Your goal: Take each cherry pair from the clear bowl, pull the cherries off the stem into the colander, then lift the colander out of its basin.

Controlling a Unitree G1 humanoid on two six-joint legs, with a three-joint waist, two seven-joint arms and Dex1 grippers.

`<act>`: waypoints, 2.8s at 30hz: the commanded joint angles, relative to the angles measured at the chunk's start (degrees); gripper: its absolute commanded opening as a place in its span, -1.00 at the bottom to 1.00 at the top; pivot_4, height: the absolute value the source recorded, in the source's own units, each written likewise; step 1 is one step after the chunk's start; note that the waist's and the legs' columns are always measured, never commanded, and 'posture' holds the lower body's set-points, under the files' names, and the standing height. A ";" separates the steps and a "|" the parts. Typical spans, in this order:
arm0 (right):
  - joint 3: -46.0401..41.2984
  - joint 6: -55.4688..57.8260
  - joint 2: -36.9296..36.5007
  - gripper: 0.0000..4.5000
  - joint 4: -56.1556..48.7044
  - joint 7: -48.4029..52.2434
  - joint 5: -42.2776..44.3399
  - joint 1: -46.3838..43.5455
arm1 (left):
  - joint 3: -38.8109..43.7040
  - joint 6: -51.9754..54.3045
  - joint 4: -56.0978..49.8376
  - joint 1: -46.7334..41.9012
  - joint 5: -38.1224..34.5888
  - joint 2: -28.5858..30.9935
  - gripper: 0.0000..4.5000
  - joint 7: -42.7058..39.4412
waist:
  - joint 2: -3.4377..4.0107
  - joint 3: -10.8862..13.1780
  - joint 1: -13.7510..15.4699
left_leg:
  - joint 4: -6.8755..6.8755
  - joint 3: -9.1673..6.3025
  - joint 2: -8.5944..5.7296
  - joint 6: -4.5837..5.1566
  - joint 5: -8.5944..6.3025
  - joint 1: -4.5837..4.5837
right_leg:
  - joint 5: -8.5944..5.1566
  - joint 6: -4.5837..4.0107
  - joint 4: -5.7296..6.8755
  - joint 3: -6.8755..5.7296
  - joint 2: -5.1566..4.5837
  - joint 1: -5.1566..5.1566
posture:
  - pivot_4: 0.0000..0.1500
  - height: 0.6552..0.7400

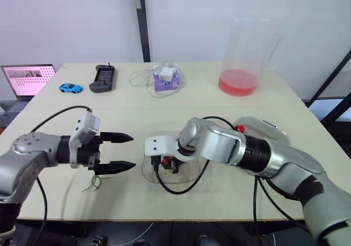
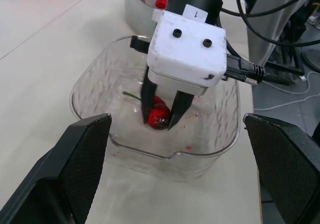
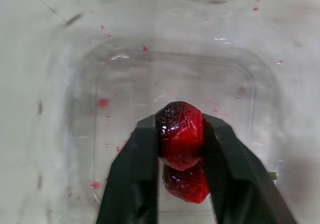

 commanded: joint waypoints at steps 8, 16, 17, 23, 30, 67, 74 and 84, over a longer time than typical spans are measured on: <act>-10.92 14.58 -3.60 0.71 -9.44 1.13 3.89 -1.20 | -0.50 -1.21 2.11 -2.94 0.17 -0.55 1.00 -1.22 | 0.00 0.00 -0.20 | 0.01 -0.03 0.00 0.00 0.00 0.00 | 0.00 0.00 0.00 -0.03 -0.01 0.04 | 1.00 0.84; -11.66 19.07 -1.63 0.71 -6.61 -5.80 3.62 2.81 | -1.32 -2.17 3.52 -4.63 0.76 -1.21 1.00 -3.00 | 0.00 0.00 -0.30 | -0.01 -0.03 0.00 0.00 0.00 0.00 | 0.00 0.00 0.01 -0.02 0.00 0.01 | 1.00 0.84; -11.44 18.98 -1.00 0.71 -6.03 -6.52 3.57 3.44 | -1.48 -2.18 3.61 -4.81 0.75 -1.21 1.00 -3.14 | 0.00 0.00 -0.31 | -0.01 -0.02 0.00 0.00 0.00 0.00 | 0.00 0.00 0.01 -0.02 0.01 0.00 | 1.00 0.84; -11.61 17.22 2.86 0.71 -0.39 -10.84 2.35 5.96 | -1.93 -2.44 4.30 -4.87 1.76 -1.05 1.00 -3.44 | -0.01 0.00 -0.28 | -0.01 -0.02 -0.01 0.00 0.00 0.00 | 0.00 0.00 0.01 -0.02 0.00 0.01 | 1.00 0.84; -11.97 17.08 4.44 0.59 1.08 -13.48 2.68 7.27 | -1.35 -2.29 4.04 -4.19 2.11 -0.88 1.00 -3.57 | -0.01 0.00 -0.33 | -0.01 -0.03 0.00 0.00 0.00 0.00 | 0.00 0.00 0.01 -0.02 0.00 0.01 | 1.00 0.84; -33.25 -40.84 -21.37 -0.44 -19.74 -17.03 -22.10 29.23 | 0.01 7.14 14.07 -22.07 -7.87 -15.71 1.00 6.82 | -0.06 -0.02 1.14 | 0.13 0.05 -0.09 -0.02 0.01 0.00 | 0.01 0.03 -0.08 -0.01 -0.10 0.15 | 1.00 0.84; -32.75 -52.84 -20.91 -0.44 -18.88 -23.72 -42.07 31.98 | -1.86 5.75 14.07 -26.10 -3.74 -25.59 1.00 18.40 | -0.08 -0.04 1.22 | 0.11 0.02 -0.06 -0.08 0.05 0.02 | 0.01 0.03 -0.03 0.00 -0.05 0.13 | 1.00 0.84; -36.21 -50.32 -12.38 -0.44 -19.46 -21.17 -48.20 34.64 | -2.94 4.71 11.01 -28.35 -2.85 -34.87 1.00 30.24 | -0.09 -0.04 1.24 | 0.12 0.01 -0.08 -0.39 0.22 0.02 | 0.01 0.02 -0.02 0.00 -0.07 0.17 | 1.00 0.84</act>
